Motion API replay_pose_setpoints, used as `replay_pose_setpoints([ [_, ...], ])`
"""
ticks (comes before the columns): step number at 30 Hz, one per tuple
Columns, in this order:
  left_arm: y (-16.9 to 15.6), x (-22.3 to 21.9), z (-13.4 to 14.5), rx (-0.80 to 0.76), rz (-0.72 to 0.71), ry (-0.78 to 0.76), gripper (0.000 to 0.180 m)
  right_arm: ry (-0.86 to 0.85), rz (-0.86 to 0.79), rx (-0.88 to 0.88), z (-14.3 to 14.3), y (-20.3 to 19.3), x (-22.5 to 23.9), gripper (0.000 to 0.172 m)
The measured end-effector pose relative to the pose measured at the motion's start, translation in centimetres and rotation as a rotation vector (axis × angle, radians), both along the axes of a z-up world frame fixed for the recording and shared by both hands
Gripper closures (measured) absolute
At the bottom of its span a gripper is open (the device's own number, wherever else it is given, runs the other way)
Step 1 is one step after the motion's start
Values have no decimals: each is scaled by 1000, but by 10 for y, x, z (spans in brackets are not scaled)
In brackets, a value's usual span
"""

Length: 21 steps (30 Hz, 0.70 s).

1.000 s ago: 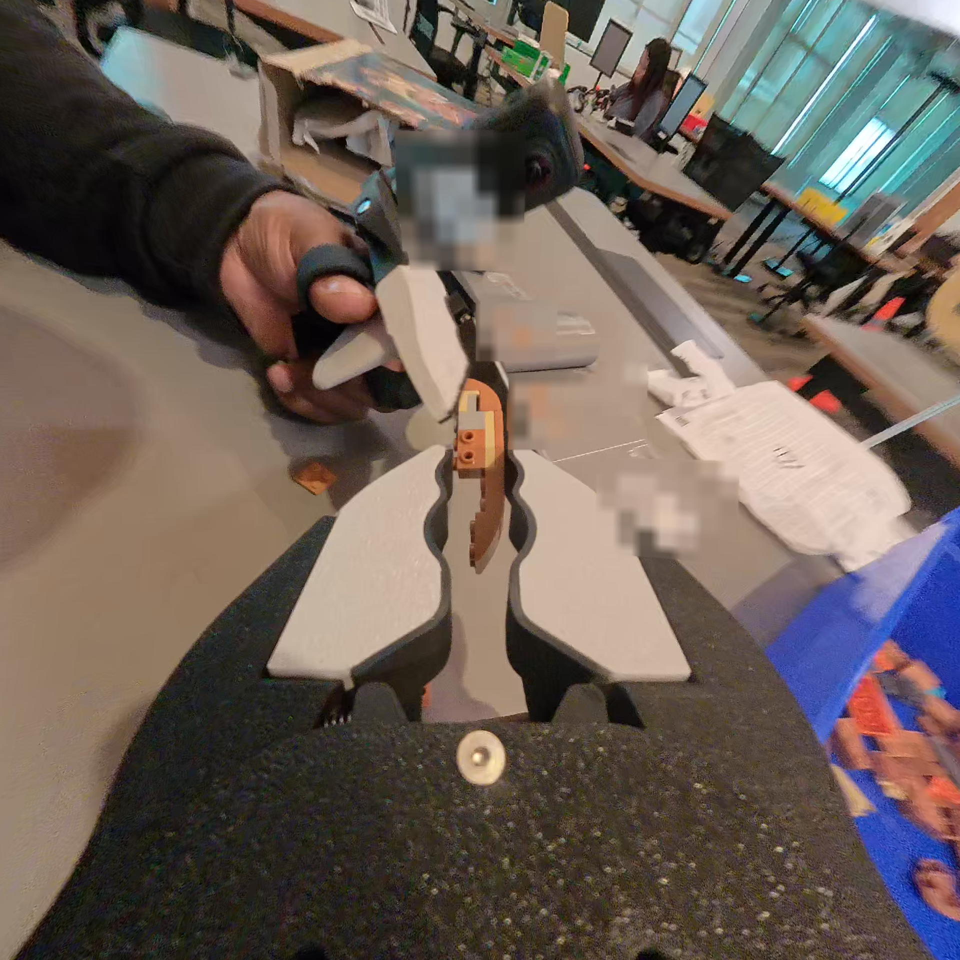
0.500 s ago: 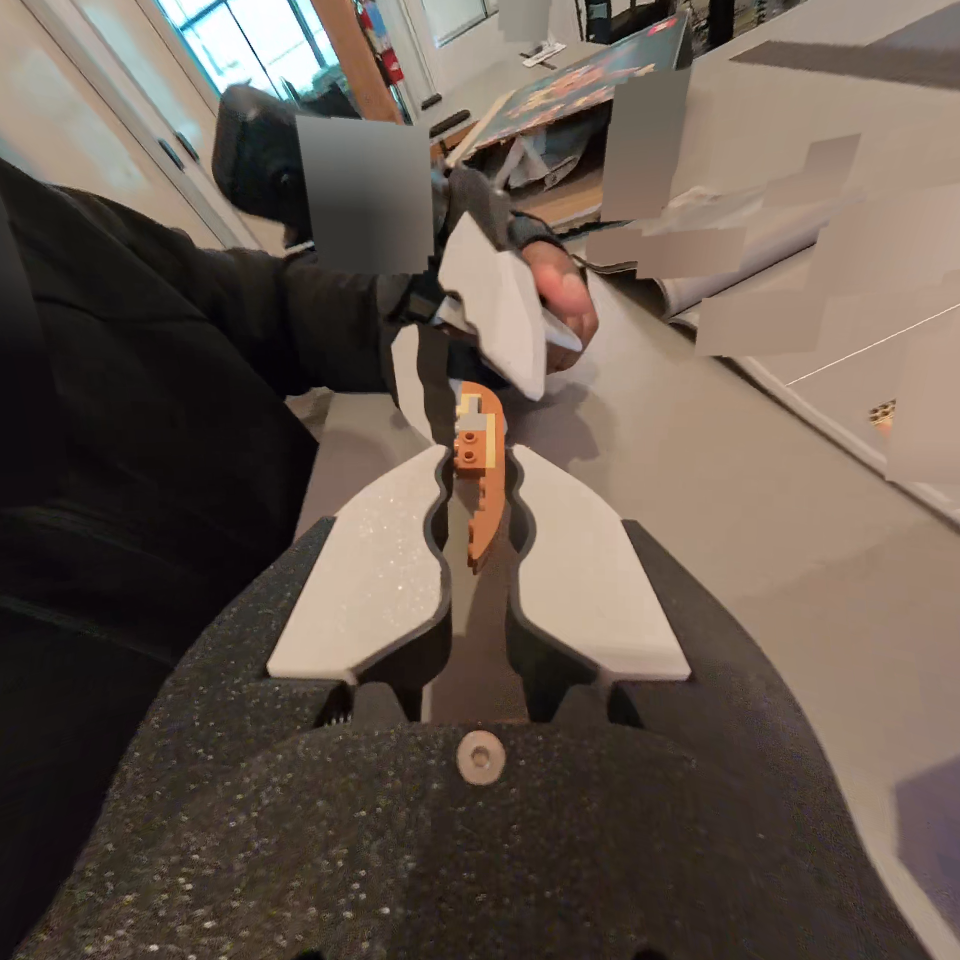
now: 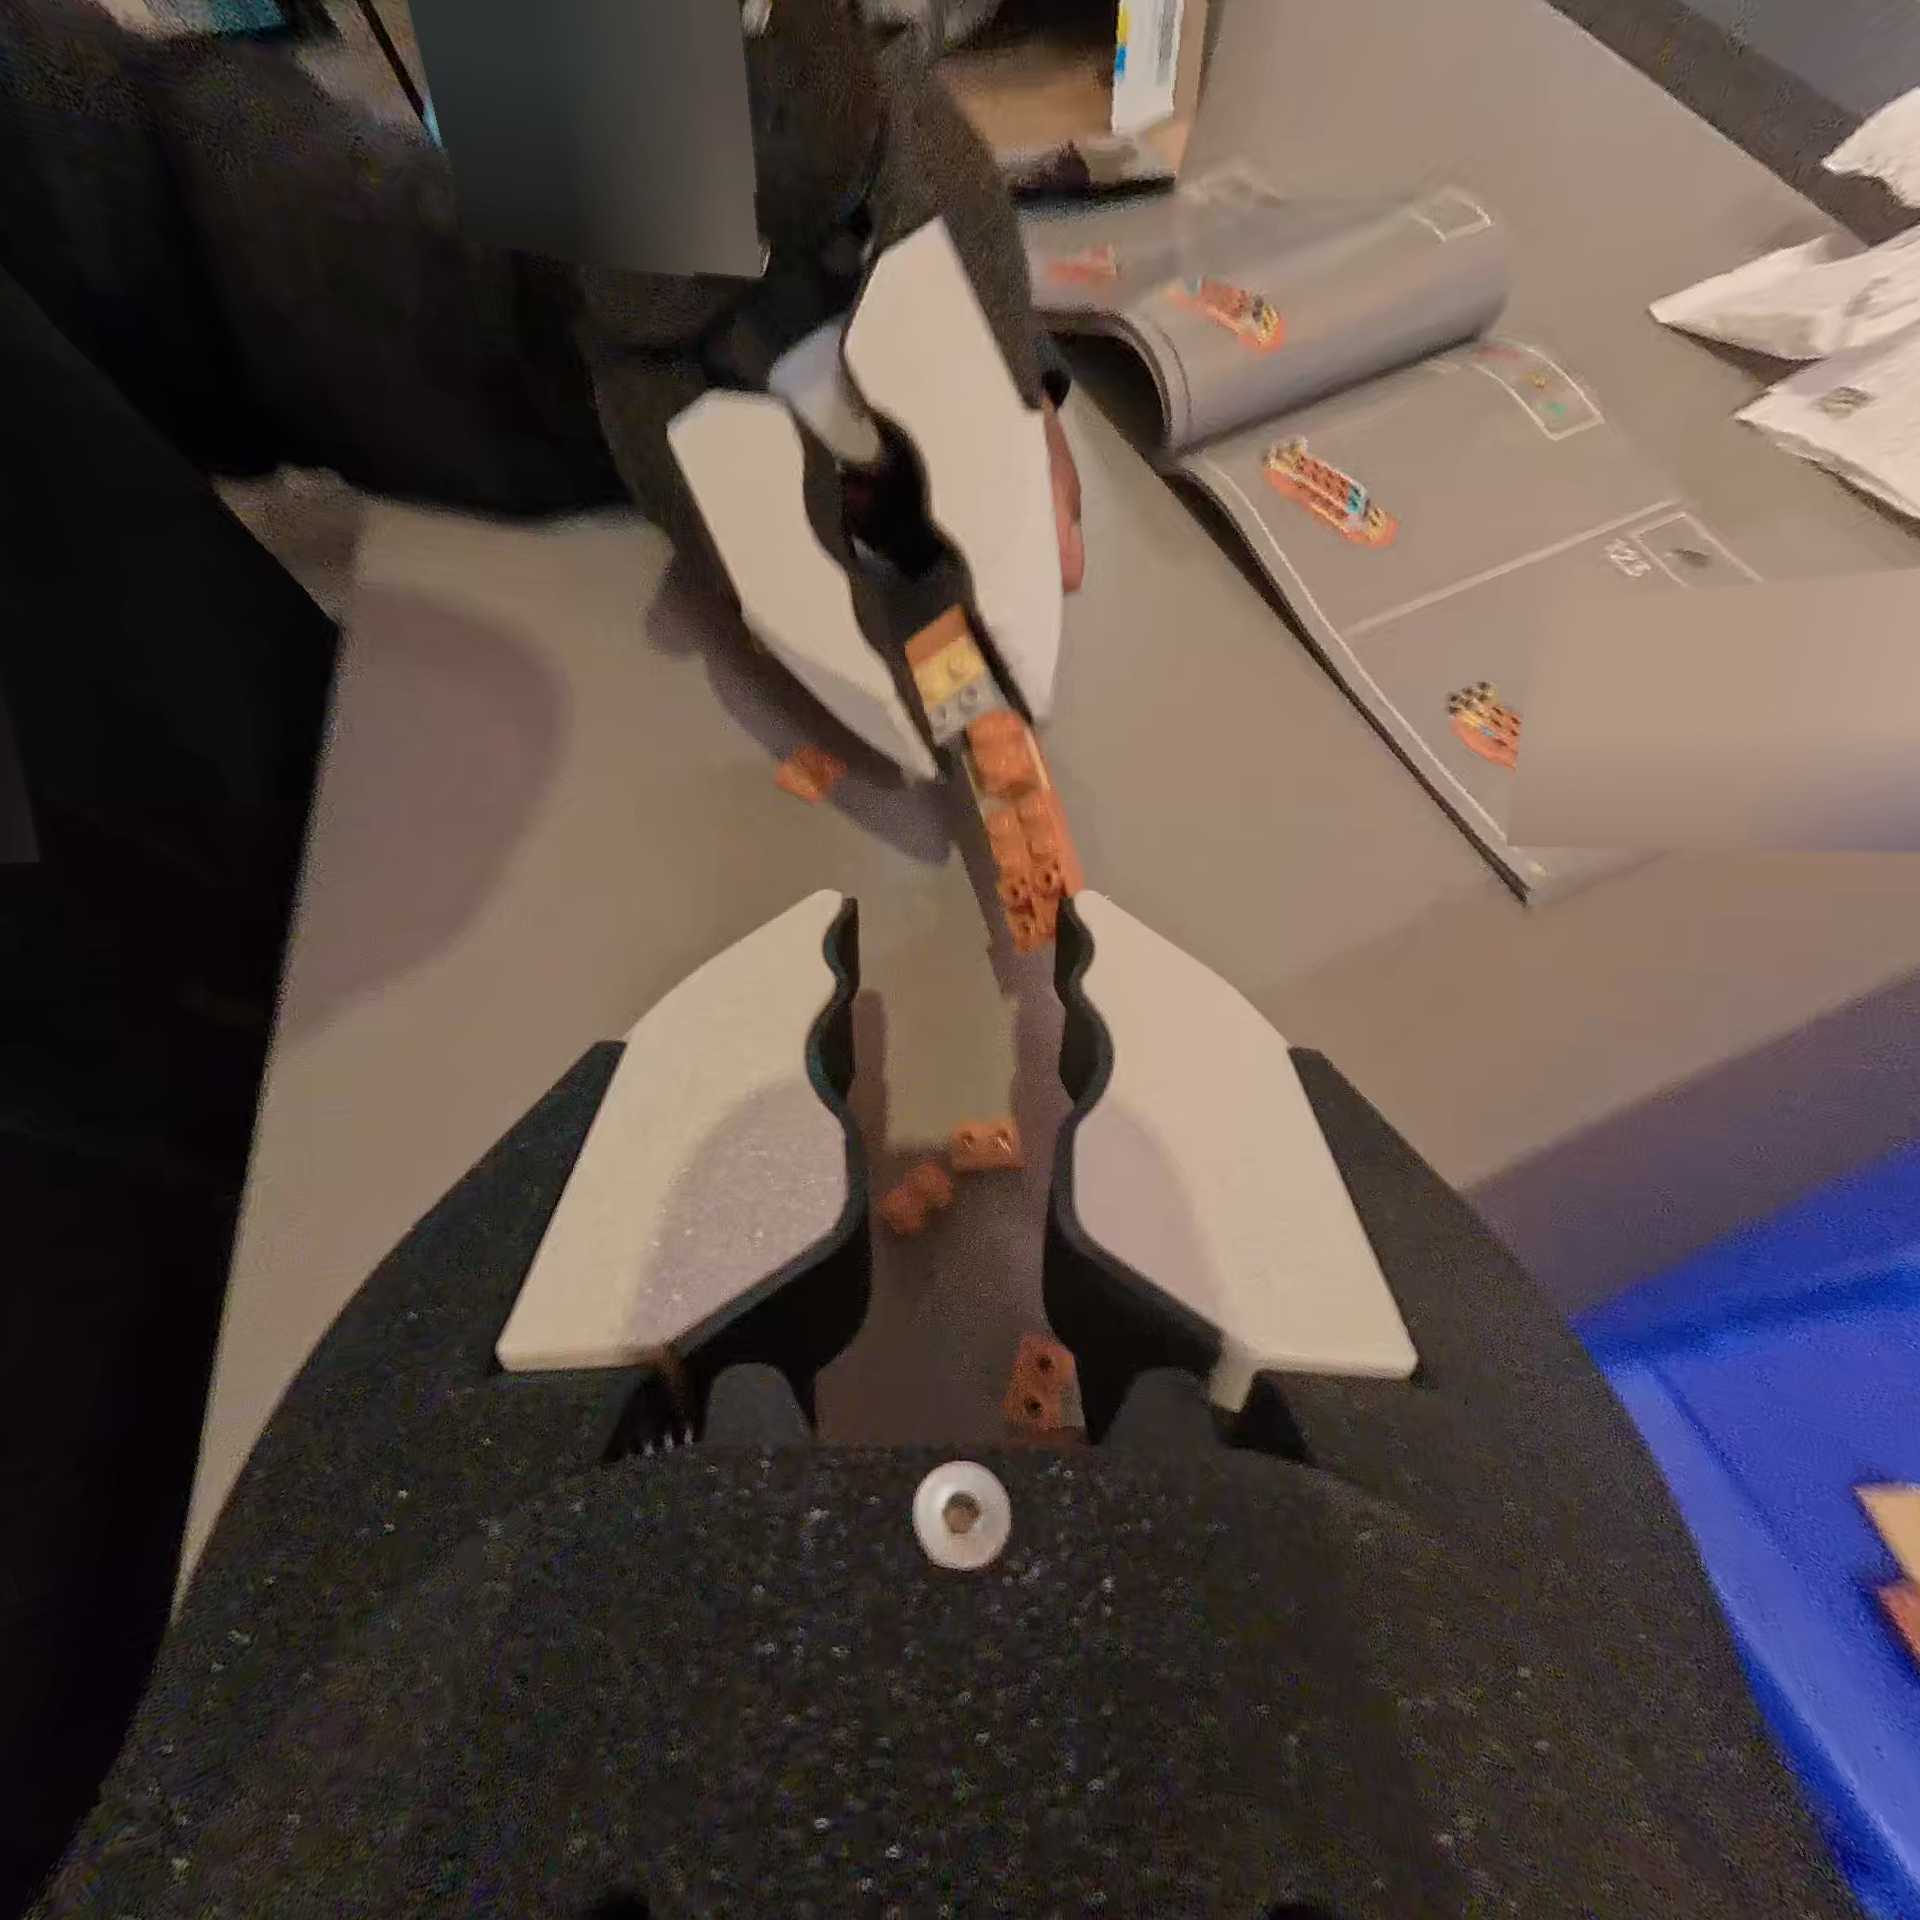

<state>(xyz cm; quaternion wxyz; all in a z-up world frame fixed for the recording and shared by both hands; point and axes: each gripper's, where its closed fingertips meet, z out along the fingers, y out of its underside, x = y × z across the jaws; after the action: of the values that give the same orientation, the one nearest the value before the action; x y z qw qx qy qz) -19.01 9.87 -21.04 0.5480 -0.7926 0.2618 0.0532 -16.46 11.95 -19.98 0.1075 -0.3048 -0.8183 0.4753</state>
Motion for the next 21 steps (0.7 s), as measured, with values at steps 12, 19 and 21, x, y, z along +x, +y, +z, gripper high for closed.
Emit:
replay_pose_setpoints([
  [12, -9, -11, -46, -373, 149, -216, 162, -106, 52, 334, -42, 37, 26, 138],
  [19, -9, -12, -45, -365, 162, -217, 141, -121, 106, 386, -49, 31, 37, 141],
  [21, -7, -14, -41, -349, 170, -236, 137, -142, 92, 395, -51, 30, 38, 144],
])
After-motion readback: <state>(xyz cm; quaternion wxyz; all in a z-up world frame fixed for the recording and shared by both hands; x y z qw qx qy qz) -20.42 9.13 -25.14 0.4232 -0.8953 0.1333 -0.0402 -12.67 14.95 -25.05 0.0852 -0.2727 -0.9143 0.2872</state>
